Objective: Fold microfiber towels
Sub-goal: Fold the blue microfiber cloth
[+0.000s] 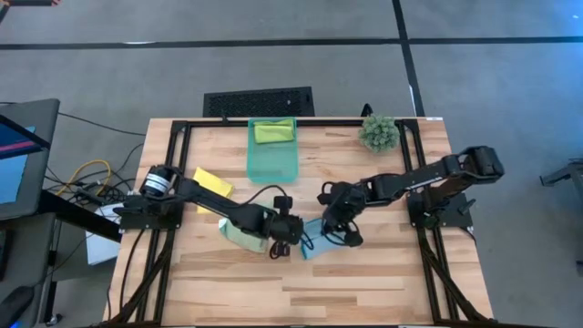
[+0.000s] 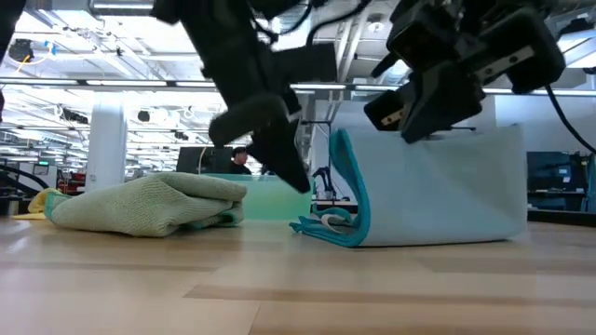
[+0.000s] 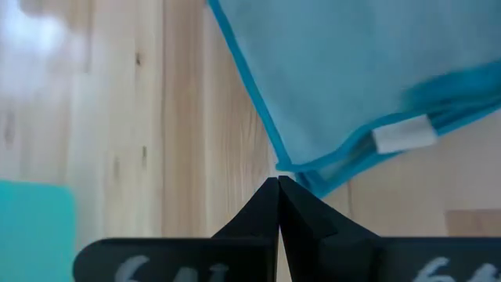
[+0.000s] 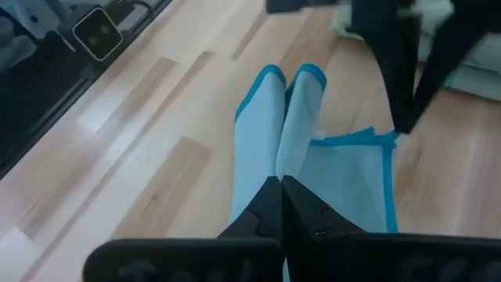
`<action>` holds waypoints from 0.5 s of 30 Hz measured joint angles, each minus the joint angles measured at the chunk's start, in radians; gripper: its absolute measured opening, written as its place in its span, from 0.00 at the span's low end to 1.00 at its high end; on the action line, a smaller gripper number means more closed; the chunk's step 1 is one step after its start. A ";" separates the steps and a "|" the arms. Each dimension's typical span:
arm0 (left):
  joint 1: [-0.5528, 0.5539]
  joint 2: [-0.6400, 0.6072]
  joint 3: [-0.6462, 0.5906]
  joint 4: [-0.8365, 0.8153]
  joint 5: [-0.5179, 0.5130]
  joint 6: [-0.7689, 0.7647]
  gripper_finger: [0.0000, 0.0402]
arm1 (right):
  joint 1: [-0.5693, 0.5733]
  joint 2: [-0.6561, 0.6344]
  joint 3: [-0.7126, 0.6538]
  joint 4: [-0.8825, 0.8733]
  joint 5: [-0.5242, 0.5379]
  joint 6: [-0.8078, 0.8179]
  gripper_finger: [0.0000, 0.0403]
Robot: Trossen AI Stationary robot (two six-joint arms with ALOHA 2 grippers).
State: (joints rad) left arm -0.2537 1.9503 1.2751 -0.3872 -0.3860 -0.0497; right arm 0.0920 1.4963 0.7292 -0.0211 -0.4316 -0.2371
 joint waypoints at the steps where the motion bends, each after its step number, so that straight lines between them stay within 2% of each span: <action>1: 0.011 0.000 -0.019 0.031 0.017 0.000 0.00 | 0.002 -0.006 0.000 -0.008 0.000 0.000 0.03; 9: 0.087 0.000 -0.163 0.286 0.171 -0.001 0.00 | -0.015 -0.013 0.000 -0.029 0.002 -0.008 0.03; 15: 0.104 0.000 -0.233 0.443 0.233 -0.003 0.00 | -0.024 -0.018 0.000 -0.020 0.002 -0.025 0.03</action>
State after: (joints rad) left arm -0.1501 1.9507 1.0421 0.0561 -0.1531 -0.0523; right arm 0.0676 1.4779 0.7292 -0.0415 -0.4294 -0.2620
